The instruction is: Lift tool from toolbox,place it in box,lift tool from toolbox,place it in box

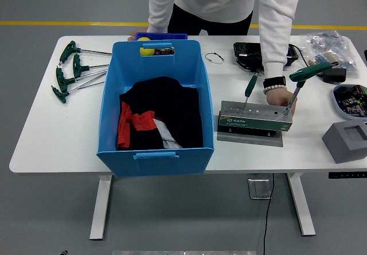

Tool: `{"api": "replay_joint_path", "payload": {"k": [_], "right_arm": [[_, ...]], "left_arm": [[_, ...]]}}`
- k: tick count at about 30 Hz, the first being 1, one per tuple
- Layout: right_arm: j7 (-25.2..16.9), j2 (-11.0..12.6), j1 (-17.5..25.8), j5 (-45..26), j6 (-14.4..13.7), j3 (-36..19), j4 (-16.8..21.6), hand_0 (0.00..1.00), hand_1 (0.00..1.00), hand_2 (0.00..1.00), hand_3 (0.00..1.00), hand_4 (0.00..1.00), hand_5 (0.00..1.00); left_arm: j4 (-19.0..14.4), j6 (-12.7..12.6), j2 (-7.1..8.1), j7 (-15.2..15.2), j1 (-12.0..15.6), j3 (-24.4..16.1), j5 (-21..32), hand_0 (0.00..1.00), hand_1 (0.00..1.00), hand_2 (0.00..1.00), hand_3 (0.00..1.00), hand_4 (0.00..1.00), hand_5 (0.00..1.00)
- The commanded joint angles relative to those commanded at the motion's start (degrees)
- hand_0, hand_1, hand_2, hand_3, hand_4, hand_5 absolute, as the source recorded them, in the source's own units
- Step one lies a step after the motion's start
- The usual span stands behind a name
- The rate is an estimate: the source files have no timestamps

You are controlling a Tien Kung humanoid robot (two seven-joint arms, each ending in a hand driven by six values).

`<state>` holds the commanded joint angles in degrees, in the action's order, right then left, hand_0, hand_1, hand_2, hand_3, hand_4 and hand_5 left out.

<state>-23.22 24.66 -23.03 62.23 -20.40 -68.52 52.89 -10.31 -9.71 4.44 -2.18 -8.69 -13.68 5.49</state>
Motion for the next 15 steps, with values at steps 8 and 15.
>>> {"api": "replay_joint_path", "payload": {"k": [8,15], "right_arm": [[3.12,6.98,-1.02,19.37,1.77,3.2,9.51,0.998,0.955,0.996,0.998,0.998,0.407],[5.43,11.0,-3.18,36.12,8.21,9.96,18.22,0.998,0.966,0.966,0.998,0.998,0.271]], "left_arm": [[0.0,-0.17,0.01,0.17,-0.03,-1.54,-1.48,0.912,0.947,0.942,0.656,0.769,0.541],[0.0,-0.24,0.06,0.19,0.15,-1.58,-1.7,0.912,0.945,0.942,0.654,0.768,0.544]]}}
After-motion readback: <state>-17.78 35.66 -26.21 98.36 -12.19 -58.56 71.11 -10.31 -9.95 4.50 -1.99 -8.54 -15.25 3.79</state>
